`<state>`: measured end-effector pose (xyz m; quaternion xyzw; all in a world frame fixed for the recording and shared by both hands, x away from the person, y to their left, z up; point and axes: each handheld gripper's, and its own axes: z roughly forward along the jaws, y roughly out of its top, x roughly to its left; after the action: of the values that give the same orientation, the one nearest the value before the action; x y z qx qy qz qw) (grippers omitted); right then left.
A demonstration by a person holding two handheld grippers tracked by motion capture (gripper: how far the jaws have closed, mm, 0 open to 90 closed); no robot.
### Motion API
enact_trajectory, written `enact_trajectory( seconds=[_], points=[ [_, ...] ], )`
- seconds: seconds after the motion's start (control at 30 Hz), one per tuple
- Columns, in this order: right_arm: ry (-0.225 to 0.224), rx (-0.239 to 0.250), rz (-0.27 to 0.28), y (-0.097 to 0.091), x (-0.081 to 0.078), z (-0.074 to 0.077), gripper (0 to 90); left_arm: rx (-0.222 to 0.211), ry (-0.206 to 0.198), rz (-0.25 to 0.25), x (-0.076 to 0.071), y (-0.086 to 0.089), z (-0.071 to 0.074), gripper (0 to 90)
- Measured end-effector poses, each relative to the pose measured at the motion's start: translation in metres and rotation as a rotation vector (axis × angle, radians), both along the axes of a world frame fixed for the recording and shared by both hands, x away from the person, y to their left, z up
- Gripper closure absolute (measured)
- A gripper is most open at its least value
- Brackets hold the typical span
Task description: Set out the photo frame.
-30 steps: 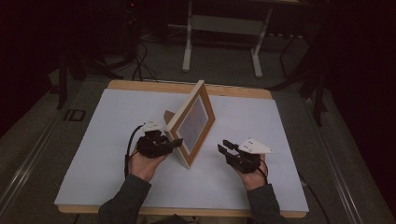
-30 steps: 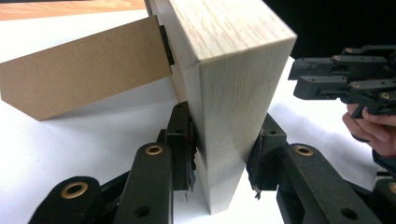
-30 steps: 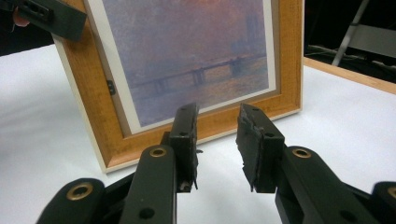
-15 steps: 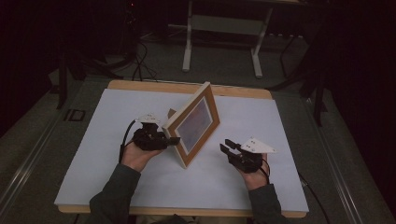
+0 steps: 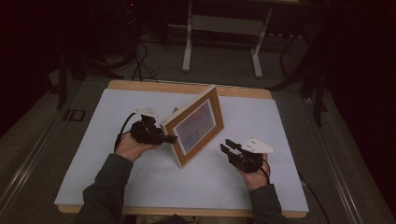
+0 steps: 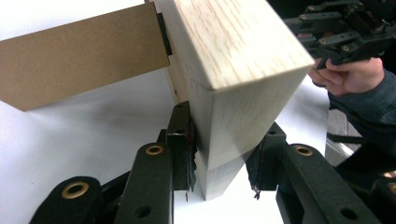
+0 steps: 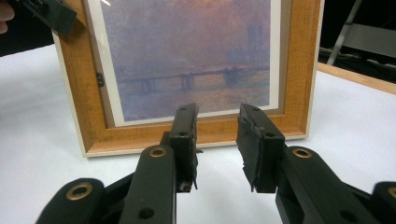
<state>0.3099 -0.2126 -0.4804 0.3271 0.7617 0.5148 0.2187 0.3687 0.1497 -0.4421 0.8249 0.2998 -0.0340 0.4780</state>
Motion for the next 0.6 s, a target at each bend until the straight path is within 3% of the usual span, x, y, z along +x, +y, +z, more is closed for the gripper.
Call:
enact_trajectory(
  seconds=[0.13,0.43,0.6],
  points=[
    [-0.001,0.001,0.000,0.000,0.000,0.000,67.1,-0.013,-0.013,0.040,-0.005,-0.001,-0.002,68.0],
    [-0.001,0.002,0.003,0.000,-0.001,-0.001,66.8,-0.010,-0.107,0.251,-0.030,-0.016,-0.008,64.6],
    [-0.005,0.005,-0.001,-0.001,-0.001,0.000,66.7,-0.069,-0.107,0.370,-0.040,-0.021,-0.013,67.9]
  ],
)
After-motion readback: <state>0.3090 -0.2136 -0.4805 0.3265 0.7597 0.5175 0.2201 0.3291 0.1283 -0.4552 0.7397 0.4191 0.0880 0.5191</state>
